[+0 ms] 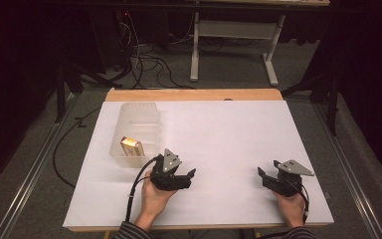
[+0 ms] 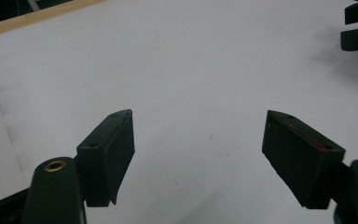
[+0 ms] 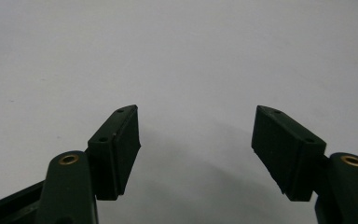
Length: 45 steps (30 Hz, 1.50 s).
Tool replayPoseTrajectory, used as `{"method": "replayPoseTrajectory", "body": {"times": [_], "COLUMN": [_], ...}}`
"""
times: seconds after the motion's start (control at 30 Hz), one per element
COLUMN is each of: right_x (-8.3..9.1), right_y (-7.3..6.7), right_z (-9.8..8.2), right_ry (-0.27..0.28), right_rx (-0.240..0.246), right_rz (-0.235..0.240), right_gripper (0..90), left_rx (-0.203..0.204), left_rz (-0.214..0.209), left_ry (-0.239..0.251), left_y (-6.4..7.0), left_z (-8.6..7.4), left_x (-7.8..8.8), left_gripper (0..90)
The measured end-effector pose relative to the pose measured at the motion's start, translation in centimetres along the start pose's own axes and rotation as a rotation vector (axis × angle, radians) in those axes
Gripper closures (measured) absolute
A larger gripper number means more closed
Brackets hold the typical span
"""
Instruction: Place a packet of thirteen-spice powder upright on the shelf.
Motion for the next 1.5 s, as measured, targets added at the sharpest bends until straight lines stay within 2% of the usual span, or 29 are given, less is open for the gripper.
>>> {"method": "replayPoseTrajectory", "body": {"times": [0.33,0.37,0.47,0.63,0.7,0.73,0.77,0.87,0.97,1.0,1.17,1.23,1.27,1.4,1.43,1.5], "right_x": [0.0,0.0,0.0,0.0,0.0,0.0,0.0,0.0,0.0,0.0,0.0,0.0,0.0,0.0,0.0,0.0], "right_y": [-0.1,-0.1,-0.1,-0.1,-0.1,-0.1,-0.1,-0.1,-0.1,-0.1,-0.1,-0.1,-0.1,-0.1,-0.1,-0.1], "right_z": [0.0,0.0,0.0,0.0,0.0,0.0,0.0,0.0,0.0,0.0,0.0,0.0,0.0,0.0,0.0,0.0], "right_ry": [-0.004,-0.005,-0.006,-0.006,-0.006,-0.006,-0.006,-0.005,-0.004,-0.003,-0.001,-0.001,0.000,0.000,-0.001,0.000], "right_rx": [-0.003,-0.003,0.003,0.007,0.007,0.007,0.007,0.007,0.006,0.006,0.007,0.006,0.008,0.008,0.008,0.008], "right_rz": [-0.002,-0.003,-0.005,-0.006,-0.005,-0.005,-0.006,-0.007,-0.007,-0.007,-0.008,-0.008,-0.008,-0.009,-0.009,-0.008], "right_gripper": [32.7,32.7,32.7,32.7,32.7,32.7,32.7,32.7,32.7,32.7,32.7,32.7,32.7,32.7,32.7,32.7], "left_rx": [-0.006,0.005,-0.010,0.013,0.001,0.009,-0.003,0.008,-0.004,0.009,0.007,0.027,0.020,0.036,0.017,0.046], "left_rz": [0.025,0.033,0.032,0.042,0.043,0.048,0.044,0.049,0.045,0.050,0.051,0.056,0.053,0.063,0.054,0.064], "left_ry": [0.005,0.004,0.010,0.007,0.013,0.011,0.014,0.020,0.024,0.020,0.021,0.026,0.025,0.035,0.038,0.038], "left_y": [-1.0,-0.9,-1.1,-1.0,-1.2,-1.1,-1.3,-1.2,-1.4,-1.3,-1.4,-1.4,-1.5,-1.8,-2.1,-2.0], "left_z": [-0.7,-0.8,-0.9,-1.2,-1.3,-1.4,-1.4,-1.5,-1.7,-1.7,-2.0,-2.0,-2.0,-2.1,-2.0,-2.0], "left_x": [-1.4,-1.4,-1.8,-2.3,-2.6,-2.7,-2.9,-3.2,-3.5,-3.6,-4.0,-4.1,-4.1,-4.4,-4.4,-4.4], "left_gripper": [26.2,26.2,26.2,26.2,26.2,26.2,26.3,26.2,26.2,26.2,26.2,26.2,26.3,26.3,26.3,26.3]}}
Point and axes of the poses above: each handheld gripper's, and its own axes: x roughly backward along the jaws, z roughly out of its top, y roughly to its right, the point moved 1 cm from there along -x, roughly forward along the jaws, and after that the axes turned 4 degrees about z, right-handed, at the moved point
